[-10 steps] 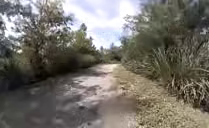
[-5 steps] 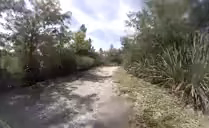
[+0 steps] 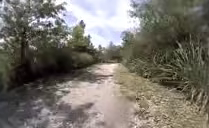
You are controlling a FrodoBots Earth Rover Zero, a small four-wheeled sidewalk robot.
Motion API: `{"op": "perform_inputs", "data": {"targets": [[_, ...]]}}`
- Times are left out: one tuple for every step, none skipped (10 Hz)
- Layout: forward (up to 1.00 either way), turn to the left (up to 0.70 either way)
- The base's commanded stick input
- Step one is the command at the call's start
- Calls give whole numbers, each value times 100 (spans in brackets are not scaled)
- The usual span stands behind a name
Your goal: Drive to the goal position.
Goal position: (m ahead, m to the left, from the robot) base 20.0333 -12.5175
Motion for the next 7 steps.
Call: {"op": "perform_inputs", "data": {"targets": [[84,16],[84,6],[84,0],[84,0],[84,0],[84,0],[84,0]]}}
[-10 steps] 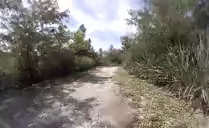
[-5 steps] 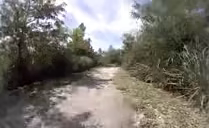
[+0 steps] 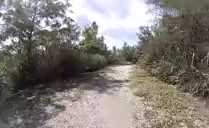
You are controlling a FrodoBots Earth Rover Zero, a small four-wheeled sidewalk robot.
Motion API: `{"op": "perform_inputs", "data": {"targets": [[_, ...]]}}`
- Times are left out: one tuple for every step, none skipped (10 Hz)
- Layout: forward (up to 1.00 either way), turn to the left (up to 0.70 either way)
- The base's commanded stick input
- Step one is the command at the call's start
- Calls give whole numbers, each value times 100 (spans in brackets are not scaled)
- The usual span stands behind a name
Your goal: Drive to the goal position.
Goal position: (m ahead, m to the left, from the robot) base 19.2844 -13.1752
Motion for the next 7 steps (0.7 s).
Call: {"op": "perform_inputs", "data": {"targets": [[84,0],[84,0],[84,0],[84,0],[84,0],[84,0],[84,0]]}}
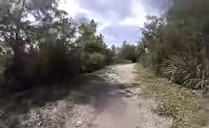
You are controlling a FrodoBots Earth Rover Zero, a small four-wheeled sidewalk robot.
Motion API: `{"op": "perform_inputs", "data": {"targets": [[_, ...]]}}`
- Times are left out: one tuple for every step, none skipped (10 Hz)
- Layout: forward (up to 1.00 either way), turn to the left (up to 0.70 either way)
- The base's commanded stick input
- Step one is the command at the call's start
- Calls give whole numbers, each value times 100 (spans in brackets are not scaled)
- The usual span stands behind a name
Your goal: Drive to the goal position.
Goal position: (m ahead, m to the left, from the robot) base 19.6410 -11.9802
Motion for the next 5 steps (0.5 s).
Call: {"op": "perform_inputs", "data": {"targets": [[84,0],[84,-1],[84,-4],[84,-6],[84,-21]]}}
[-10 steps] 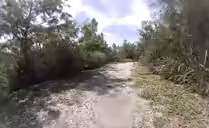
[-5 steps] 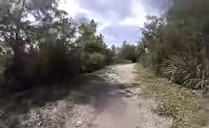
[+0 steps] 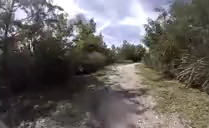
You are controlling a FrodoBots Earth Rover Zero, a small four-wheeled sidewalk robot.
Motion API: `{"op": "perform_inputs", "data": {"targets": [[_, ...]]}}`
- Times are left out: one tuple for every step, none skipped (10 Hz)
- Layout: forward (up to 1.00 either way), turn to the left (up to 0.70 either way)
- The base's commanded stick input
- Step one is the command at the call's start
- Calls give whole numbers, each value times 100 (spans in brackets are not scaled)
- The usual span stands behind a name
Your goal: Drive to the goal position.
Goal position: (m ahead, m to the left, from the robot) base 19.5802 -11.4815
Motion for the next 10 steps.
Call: {"op": "perform_inputs", "data": {"targets": [[84,-29],[84,-9],[84,0],[84,0],[84,0],[84,0],[84,0],[84,0],[84,-12],[84,-23]]}}
